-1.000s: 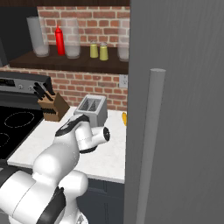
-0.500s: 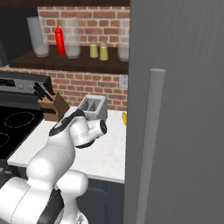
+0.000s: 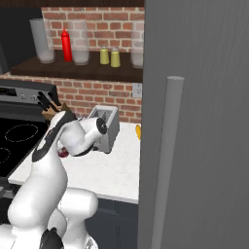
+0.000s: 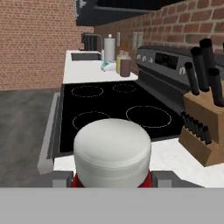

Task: Put the shaker and condiment bottle from the counter next to their counterparts in the cabinet.

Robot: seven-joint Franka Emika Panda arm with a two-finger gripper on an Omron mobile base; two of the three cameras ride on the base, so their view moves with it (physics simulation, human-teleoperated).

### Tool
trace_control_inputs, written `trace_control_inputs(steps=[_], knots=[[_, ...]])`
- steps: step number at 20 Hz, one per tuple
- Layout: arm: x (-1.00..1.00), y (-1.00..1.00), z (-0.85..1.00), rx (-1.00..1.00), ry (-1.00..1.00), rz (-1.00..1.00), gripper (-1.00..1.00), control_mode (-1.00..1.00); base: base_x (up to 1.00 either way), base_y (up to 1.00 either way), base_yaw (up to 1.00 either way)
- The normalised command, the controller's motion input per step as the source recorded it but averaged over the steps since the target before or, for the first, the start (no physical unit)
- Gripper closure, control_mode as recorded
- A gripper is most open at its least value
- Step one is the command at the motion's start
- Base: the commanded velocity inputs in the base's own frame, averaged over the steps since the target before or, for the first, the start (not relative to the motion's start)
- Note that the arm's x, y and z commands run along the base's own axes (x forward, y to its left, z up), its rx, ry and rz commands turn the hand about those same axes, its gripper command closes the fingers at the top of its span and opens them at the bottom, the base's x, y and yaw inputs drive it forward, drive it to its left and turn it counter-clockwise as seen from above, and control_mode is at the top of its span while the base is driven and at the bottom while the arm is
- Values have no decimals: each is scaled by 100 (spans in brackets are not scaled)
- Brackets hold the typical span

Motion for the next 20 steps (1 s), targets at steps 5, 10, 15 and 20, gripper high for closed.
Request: trace_control_inputs(steps=[5, 10, 15, 20], knots=[[-5, 47, 72, 3, 5, -18, 100, -100, 0, 0, 0], [0, 38, 79, 4, 8, -21, 100, -100, 0, 0, 0], [0, 21, 80, 4, 11, -23, 100, -100, 0, 0, 0], [0, 7, 73, 0, 14, -19, 100, -100, 0, 0, 0]])
